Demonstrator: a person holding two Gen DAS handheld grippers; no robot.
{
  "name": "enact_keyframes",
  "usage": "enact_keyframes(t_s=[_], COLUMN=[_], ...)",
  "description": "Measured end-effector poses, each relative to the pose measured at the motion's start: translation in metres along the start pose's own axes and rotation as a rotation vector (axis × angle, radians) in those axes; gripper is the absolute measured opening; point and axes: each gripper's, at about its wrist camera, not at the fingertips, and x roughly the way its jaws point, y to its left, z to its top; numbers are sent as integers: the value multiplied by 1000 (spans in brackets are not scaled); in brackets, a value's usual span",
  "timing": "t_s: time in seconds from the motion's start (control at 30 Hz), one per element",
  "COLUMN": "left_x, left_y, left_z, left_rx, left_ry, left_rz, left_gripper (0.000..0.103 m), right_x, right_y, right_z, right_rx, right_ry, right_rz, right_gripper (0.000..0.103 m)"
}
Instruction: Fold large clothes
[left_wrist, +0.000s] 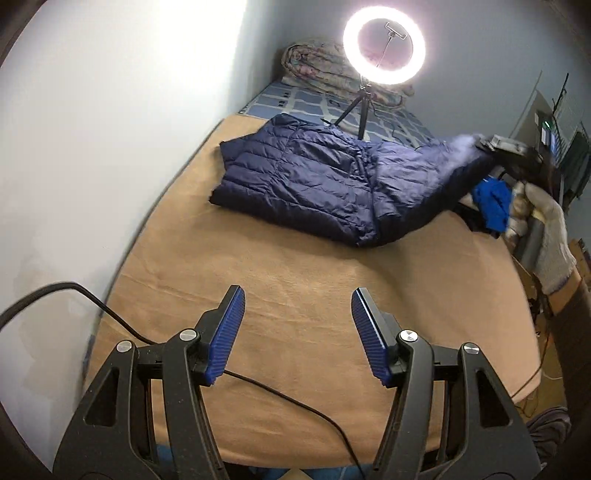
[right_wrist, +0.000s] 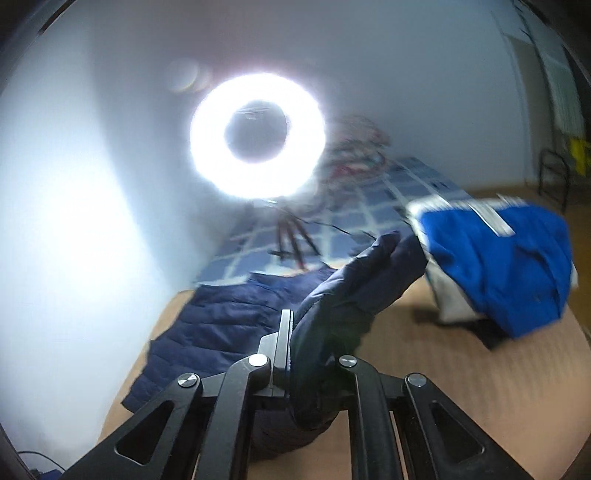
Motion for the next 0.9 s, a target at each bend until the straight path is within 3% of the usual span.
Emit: enact_keyframes(t_s=[0.2,0.4,0.67,0.9], left_x=[-3,-7,-16,-21], left_y=[-10,-3,6,16], left_z=[-2,-2,4,5], left_rx=[43,21,-21,-60], left_ry=[1,1,-27,-40], left_rz=[-22,-32,-38,-26], left_gripper=[62,62,62,62], right_x=[20,58,133,193], right_y=[77,153,242,294], right_z=[8,-9,-64,-131], right_rx=[-101,-201,-295,-379], right_ry=[-7,40,197,343], right_rz=[103,216,342,372], right_gripper=[5,3,2,2])
